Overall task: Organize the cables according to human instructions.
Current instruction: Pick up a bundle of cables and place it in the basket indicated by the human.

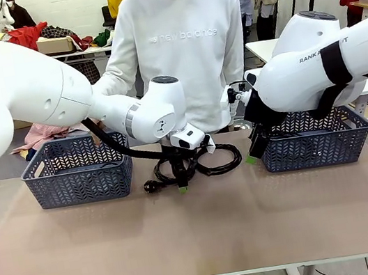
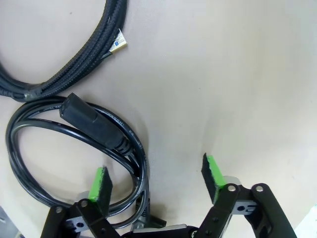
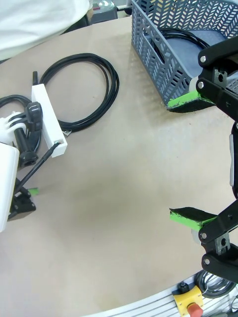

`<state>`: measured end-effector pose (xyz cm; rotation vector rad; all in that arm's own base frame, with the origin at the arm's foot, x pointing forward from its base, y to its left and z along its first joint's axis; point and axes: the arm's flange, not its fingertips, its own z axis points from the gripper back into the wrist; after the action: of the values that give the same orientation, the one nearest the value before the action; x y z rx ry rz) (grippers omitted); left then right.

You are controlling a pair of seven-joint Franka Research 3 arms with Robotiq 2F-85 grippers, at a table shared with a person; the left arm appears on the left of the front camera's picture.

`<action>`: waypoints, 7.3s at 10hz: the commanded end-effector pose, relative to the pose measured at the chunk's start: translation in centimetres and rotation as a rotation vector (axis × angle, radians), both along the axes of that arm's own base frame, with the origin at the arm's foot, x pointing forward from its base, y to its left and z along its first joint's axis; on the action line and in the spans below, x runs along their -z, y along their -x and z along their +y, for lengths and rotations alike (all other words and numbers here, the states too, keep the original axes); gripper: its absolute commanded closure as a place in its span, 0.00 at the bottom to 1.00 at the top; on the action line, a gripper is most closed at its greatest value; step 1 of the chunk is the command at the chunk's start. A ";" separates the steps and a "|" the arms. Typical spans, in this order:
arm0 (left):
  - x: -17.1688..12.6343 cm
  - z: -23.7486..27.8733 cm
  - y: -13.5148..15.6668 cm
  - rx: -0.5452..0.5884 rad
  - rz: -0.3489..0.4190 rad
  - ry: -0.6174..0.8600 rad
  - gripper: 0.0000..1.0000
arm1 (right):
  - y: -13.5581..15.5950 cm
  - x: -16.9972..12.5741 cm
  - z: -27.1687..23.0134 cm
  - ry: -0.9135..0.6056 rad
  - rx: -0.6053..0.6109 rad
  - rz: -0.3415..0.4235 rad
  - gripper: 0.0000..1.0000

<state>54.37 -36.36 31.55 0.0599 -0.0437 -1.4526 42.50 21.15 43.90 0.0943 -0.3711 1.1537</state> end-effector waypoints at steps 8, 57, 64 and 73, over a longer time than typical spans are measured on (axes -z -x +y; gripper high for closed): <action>-0.1 -0.1 -1.1 0.025 0.028 0.020 0.86 | 0.0 -0.1 0.0 0.001 0.005 -0.008 0.00; -14.4 24.1 -1.0 -0.191 -0.133 0.038 0.00 | 0.0 -0.1 0.0 0.001 0.005 -0.008 0.00; -15.0 22.9 -0.2 -0.200 -0.132 0.087 0.00 | 0.0 -0.1 0.0 0.001 0.005 -0.008 0.00; -16.5 18.5 11.1 -0.142 -0.142 0.355 0.00 | 0.0 -0.1 0.0 0.001 0.005 -0.008 0.00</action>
<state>44.17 -18.78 48.61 -0.0889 -0.3568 -1.2556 42.50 21.16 43.92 0.0943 -0.3715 1.1538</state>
